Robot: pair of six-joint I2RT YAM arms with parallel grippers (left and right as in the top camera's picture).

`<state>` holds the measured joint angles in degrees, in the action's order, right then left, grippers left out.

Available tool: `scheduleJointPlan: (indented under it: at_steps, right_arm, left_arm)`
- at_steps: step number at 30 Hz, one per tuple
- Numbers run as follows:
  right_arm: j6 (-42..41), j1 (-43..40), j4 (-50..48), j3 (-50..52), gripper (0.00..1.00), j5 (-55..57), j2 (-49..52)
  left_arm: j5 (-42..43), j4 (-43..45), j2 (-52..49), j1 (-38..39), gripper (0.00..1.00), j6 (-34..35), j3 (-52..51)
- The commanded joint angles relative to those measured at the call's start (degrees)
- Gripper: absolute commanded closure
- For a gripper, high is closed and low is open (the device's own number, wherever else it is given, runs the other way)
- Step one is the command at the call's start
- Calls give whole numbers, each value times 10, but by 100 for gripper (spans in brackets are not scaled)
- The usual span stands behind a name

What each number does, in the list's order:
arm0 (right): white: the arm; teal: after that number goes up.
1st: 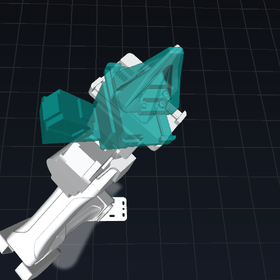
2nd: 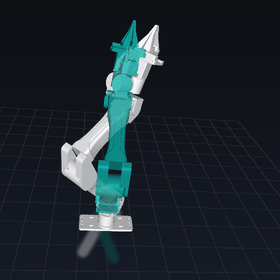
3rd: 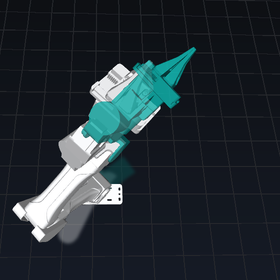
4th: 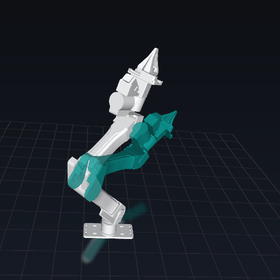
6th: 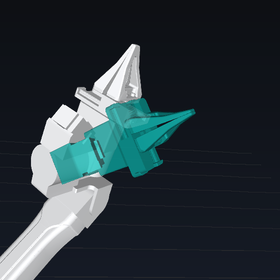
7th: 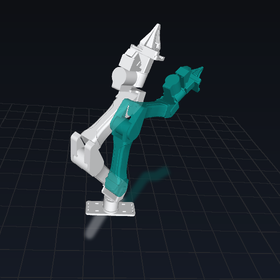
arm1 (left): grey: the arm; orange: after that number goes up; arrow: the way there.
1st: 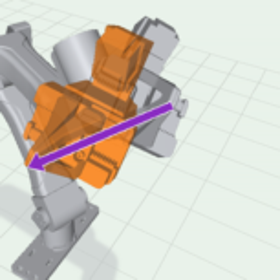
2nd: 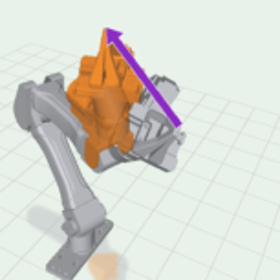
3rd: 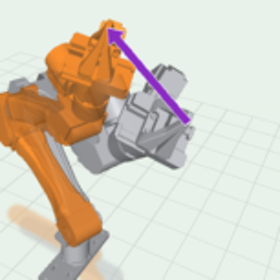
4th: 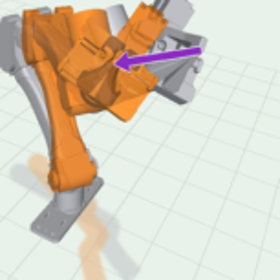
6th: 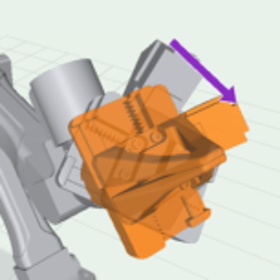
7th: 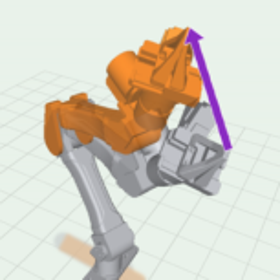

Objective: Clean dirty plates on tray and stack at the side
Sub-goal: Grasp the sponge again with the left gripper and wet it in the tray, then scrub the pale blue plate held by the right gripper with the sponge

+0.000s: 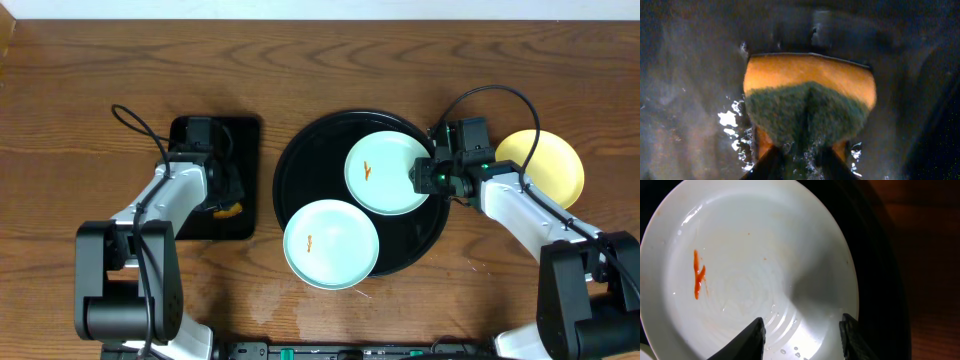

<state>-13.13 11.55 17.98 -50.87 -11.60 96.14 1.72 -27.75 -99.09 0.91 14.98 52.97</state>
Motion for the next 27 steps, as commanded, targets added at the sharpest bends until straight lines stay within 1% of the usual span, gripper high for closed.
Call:
scheduleJointPlan:
  at_steps: [1, 3, 5, 8, 10, 13, 15, 22, 27]
  right_arm:
    - [5, -6, 0, -4, 52, 5, -8]
    - [6, -6, -2, -4, 52, 18, -8]
    - [8, -6, -7, -4, 58, 37, -8]
    - [32, -6, -15, -4, 59, 55, -8]
    - [31, -6, -19, -4, 59, 77, -8]
    - [31, -6, -25, -4, 59, 90, -5]
    - [29, -6, -28, -4, 62, 89, 1]
    - [18, -7, -23, -4, 63, 85, 41]
    - [12, -6, -19, -4, 74, 5, 52]
  left_arm:
    - [8, -4, -6, -2, 92, 1, -16]
    - [8, -18, -1, -2, 92, 1, -1]
    - [8, -50, 8, -2, 93, 1, 30]
    - [9, -108, 28, -2, 92, 0, 90]
    - [9, -144, 43, 0, 93, 0, 132]
    - [16, -170, 67, 12, 93, 1, 177]
    - [30, -169, 82, 29, 93, 1, 197]
    - [41, -144, 97, 113, 93, 1, 216]
    - [58, -128, 97, 134, 93, 1, 216]
